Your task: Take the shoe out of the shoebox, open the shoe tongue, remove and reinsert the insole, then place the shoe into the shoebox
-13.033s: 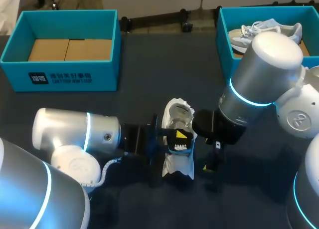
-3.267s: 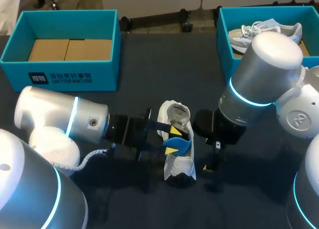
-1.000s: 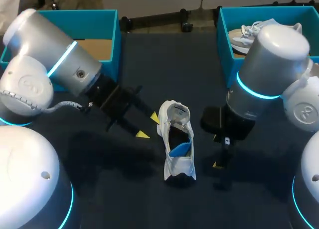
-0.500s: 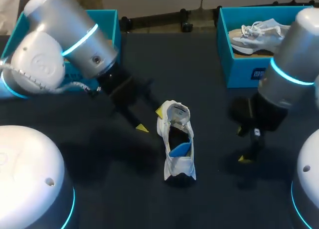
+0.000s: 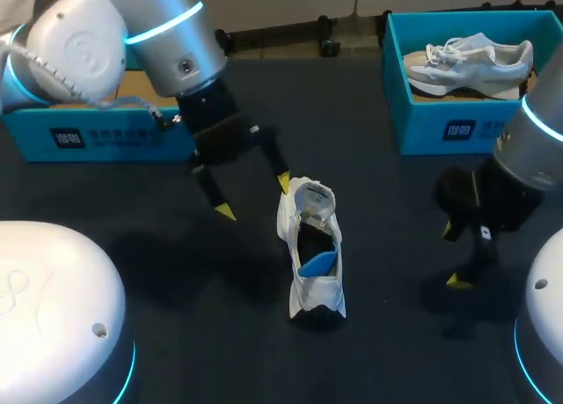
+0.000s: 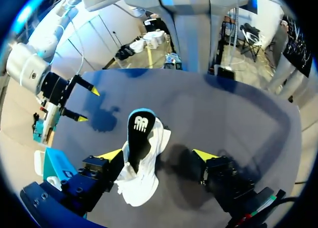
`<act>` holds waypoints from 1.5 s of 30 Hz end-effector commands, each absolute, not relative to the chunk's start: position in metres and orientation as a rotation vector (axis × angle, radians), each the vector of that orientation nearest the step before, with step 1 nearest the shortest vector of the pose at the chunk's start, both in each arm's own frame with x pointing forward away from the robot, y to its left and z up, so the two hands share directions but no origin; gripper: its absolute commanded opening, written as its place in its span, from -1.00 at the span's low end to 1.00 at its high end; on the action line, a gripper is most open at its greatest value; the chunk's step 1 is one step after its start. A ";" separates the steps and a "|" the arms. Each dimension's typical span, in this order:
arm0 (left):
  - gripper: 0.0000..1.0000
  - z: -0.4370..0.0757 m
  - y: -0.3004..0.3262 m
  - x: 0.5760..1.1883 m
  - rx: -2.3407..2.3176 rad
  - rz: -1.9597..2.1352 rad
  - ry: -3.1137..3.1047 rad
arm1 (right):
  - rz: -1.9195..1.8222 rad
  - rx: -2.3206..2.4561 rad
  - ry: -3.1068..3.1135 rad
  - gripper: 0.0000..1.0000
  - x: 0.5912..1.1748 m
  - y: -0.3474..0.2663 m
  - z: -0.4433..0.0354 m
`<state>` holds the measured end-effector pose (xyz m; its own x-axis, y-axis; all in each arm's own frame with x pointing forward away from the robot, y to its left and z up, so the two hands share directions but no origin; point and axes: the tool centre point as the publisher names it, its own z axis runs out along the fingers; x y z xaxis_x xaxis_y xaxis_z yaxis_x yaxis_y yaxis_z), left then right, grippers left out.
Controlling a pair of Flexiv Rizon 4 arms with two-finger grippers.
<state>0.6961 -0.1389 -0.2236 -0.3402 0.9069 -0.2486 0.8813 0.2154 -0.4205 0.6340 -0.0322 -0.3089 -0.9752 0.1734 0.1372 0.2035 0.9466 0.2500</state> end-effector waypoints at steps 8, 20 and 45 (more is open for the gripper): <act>0.32 -0.228 -0.160 0.707 -1.811 0.476 -2.173 | -0.400 -0.290 -2.990 1.00 0.633 -0.032 -0.310; -1.00 -0.228 -0.161 0.703 -1.846 0.589 -2.107 | -0.400 -0.290 -2.990 1.00 0.633 -0.032 -0.310; -1.00 -0.284 -0.202 0.701 -1.862 0.612 -2.035 | -0.400 -0.290 -2.990 1.00 0.633 -0.032 -0.310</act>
